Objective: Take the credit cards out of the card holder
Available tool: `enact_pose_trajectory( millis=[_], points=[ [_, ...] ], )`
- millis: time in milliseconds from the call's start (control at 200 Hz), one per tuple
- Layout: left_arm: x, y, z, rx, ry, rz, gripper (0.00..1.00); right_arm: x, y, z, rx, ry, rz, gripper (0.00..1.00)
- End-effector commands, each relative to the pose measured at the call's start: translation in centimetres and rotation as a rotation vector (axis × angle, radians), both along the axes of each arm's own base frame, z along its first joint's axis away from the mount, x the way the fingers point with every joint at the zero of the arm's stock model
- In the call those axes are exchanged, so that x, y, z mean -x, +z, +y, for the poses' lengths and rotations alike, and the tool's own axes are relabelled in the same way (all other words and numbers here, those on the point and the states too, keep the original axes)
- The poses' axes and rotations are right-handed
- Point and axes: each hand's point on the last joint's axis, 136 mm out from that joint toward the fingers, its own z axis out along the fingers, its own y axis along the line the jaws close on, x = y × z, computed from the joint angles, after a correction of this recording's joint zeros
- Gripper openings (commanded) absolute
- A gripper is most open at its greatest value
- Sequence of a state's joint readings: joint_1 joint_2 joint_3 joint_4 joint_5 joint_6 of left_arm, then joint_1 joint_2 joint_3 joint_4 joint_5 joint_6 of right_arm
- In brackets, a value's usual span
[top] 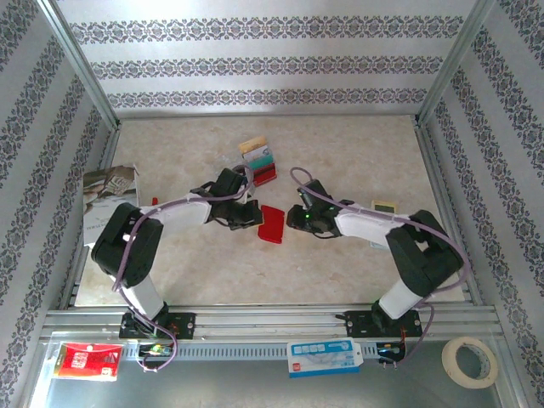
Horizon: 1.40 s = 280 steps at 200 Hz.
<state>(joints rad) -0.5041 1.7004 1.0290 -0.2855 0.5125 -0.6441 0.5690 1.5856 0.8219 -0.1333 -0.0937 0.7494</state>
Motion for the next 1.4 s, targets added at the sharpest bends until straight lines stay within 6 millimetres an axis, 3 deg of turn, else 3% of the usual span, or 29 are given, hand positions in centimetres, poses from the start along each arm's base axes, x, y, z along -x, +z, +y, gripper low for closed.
enact_pose_trajectory(
  millis=[0,130,205,440,545,684,829,1089,1269,1394],
  points=[
    [1.9,1.2,4.6,-0.306,-0.08,-0.019,0.0,-2.0,3.5,-2.2,0.047,-0.052,-0.156,0.4],
    [1.7,2.4,8.2,-0.589,-0.072,-0.052,0.0,-3.1,5.6,-4.4,0.08,-0.113,-0.247,0.49],
    [1.5,2.9,9.1,-0.718,-0.075,-0.07,0.0,-3.4,6.5,-5.3,0.084,-0.136,-0.29,0.55],
    [0.2,2.6,9.2,-0.98,-0.112,-0.172,0.0,-3.4,6.8,-7.5,0.133,-0.207,-0.28,0.6],
    [-0.3,2.0,7.8,-1.037,-0.143,-0.198,0.0,-3.0,6.2,-8.3,0.121,-0.241,-0.257,0.61],
    [-0.6,0.4,4.9,-0.985,-0.157,-0.184,0.0,-2.4,5.7,-10.1,0.127,-0.301,-0.243,0.61],
    [-0.2,-1.3,1.7,-0.812,-0.15,-0.14,0.19,-1.9,5.9,-12.1,0.134,-0.355,-0.262,0.61],
    [0.3,-1.7,-1.8,-0.608,-0.155,-0.111,0.34,-1.5,6.1,-13.2,0.136,-0.369,-0.271,0.61],
    [0.1,1.4,-4.2,-0.39,-0.146,-0.141,0.52,-1.3,5.8,-12.8,0.115,-0.355,-0.254,0.61],
    [-1.8,5.6,-2.7,-0.223,-0.018,-0.218,0.6,-1.3,5.7,-11.7,0.082,-0.312,-0.24,0.61]
  ],
)
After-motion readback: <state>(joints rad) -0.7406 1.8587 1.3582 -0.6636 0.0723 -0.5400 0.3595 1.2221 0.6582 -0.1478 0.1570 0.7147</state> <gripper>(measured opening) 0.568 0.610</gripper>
